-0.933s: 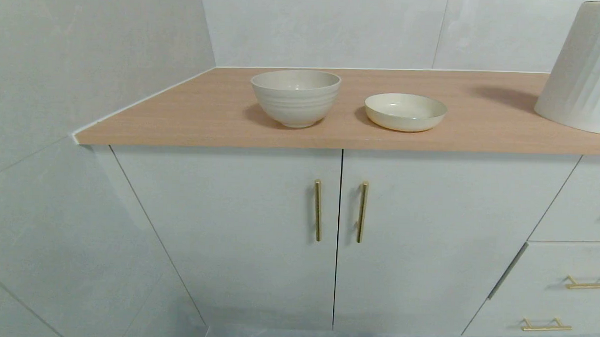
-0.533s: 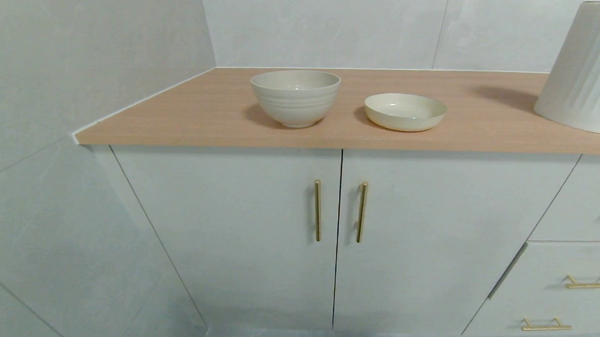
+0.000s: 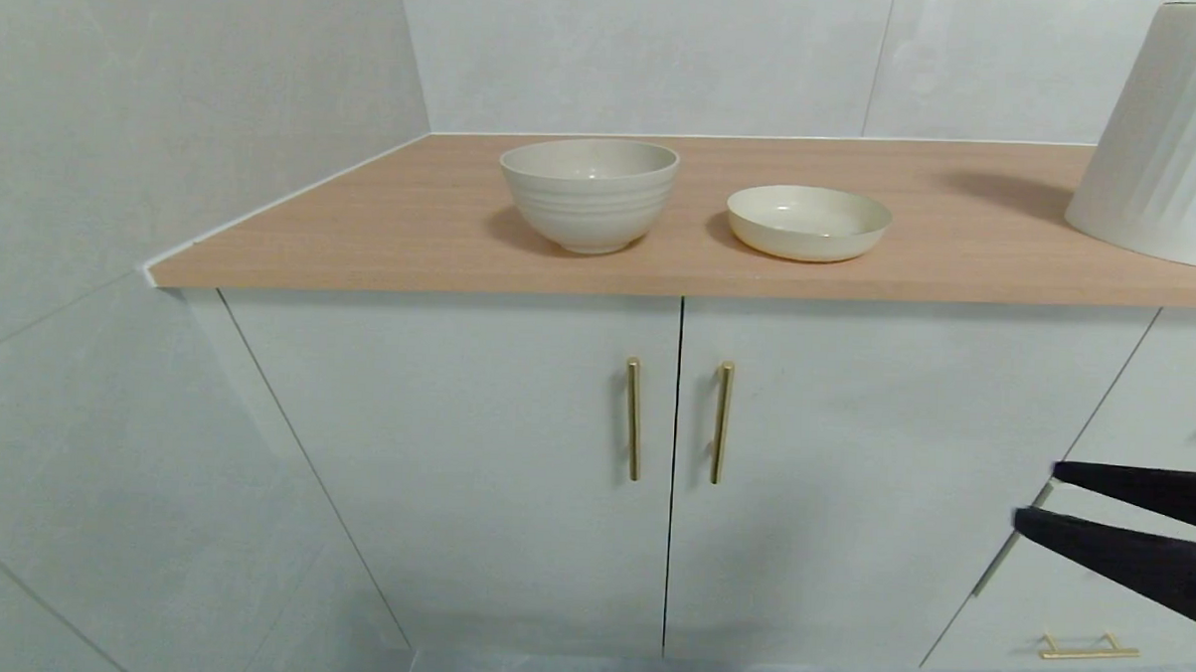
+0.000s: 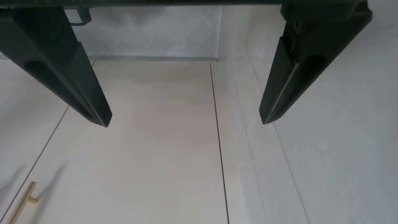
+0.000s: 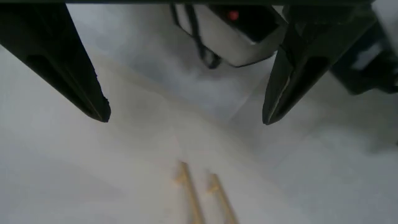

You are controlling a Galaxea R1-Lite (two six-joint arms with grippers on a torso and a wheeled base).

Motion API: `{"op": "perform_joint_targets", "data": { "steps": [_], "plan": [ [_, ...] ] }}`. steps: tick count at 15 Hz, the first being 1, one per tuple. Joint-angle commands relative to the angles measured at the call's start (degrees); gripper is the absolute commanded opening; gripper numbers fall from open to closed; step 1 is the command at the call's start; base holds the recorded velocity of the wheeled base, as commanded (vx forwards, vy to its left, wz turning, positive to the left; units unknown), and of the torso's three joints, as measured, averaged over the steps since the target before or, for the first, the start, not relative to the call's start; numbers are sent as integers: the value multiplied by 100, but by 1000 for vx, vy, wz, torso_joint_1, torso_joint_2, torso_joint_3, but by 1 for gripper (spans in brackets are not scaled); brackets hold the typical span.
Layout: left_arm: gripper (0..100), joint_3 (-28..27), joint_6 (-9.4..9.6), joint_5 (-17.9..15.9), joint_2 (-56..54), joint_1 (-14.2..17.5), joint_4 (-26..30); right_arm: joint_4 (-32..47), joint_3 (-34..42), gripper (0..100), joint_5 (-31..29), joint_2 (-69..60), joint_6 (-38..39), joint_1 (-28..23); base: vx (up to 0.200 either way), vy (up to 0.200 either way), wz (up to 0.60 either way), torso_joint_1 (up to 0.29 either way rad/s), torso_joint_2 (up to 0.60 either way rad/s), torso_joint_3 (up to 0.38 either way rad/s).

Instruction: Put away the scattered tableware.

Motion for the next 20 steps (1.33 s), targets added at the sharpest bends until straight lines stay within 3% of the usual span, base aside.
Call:
{"op": "perform_joint_targets", "data": {
  "steps": [1,5,10,15,20],
  "plan": [
    [100,0,0,1,0,2,-1,-775,-969,100,151,2230,338,978,0,0,0,0,0,0],
    [100,0,0,1,0,2,-1,-819,-1654,100,124,2969,698,1206,0,0,0,0,0,0],
    [100,0,0,1,0,2,-1,-915,-1742,100,-43,3540,531,1435,0,0,0,0,0,0],
    [100,0,0,1,0,2,-1,-2497,-1496,100,-166,4226,478,1540,0,0,0,0,0,0],
    [100,0,0,1,0,2,-1,-3438,-1461,100,-394,4788,505,1549,0,0,0,0,0,0]
  ]
}}
